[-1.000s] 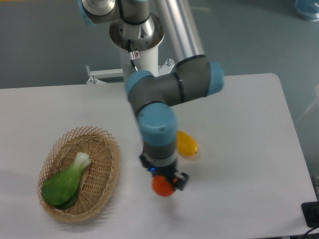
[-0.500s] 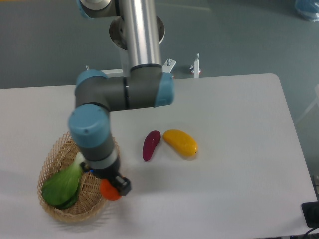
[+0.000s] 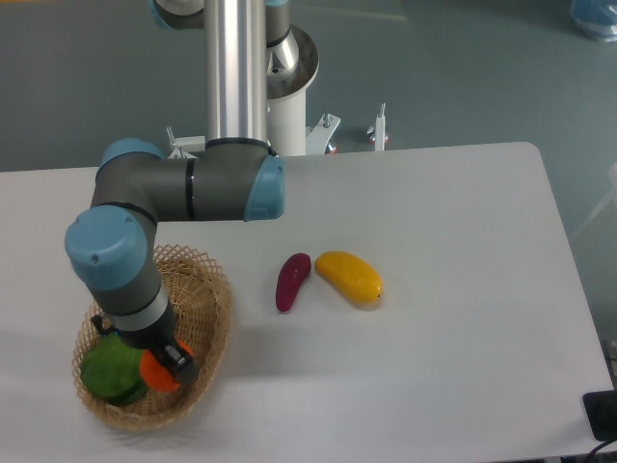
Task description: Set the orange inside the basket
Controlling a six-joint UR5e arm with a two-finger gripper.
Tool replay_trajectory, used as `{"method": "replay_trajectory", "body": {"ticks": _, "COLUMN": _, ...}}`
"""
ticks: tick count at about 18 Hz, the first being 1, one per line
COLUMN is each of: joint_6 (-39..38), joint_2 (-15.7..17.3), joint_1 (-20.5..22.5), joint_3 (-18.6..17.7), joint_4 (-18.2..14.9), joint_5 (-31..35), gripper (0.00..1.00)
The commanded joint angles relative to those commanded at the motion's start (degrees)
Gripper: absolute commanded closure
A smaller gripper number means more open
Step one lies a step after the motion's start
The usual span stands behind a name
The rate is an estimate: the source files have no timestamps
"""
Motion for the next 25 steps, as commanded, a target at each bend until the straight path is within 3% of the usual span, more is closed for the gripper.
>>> {"method": "replay_trajectory", "body": {"ticks": 6, "joint_6": -0.35, "joint_2": -0.09, "joint_1": -0.44, "joint_3": 0.00, "joint_4": 0.00, "joint_5": -3.52, "gripper": 0.00}}
{"method": "replay_trajectory", "body": {"ticks": 9, "joint_6": -0.62, "joint_2": 0.00, "joint_1": -0.35, "joint_3": 0.26, "joint_4": 0.00, "joint_5": -9.05, "gripper": 0.00}}
{"method": "replay_trajectory", "body": {"ticks": 16, "joint_6": -1.67, "joint_2": 0.96, "joint_1": 0.43, "joint_3": 0.97, "joint_4": 0.35, "joint_5": -8.88, "gripper": 0.00}}
{"method": "replay_trajectory", "body": {"ticks": 25, "joint_6": -1.32, "joint_2": 2.90, "joint_1": 11.67, "joint_3": 1.49, "joint_4": 0.53, "joint_5": -8.36, "gripper": 0.00}}
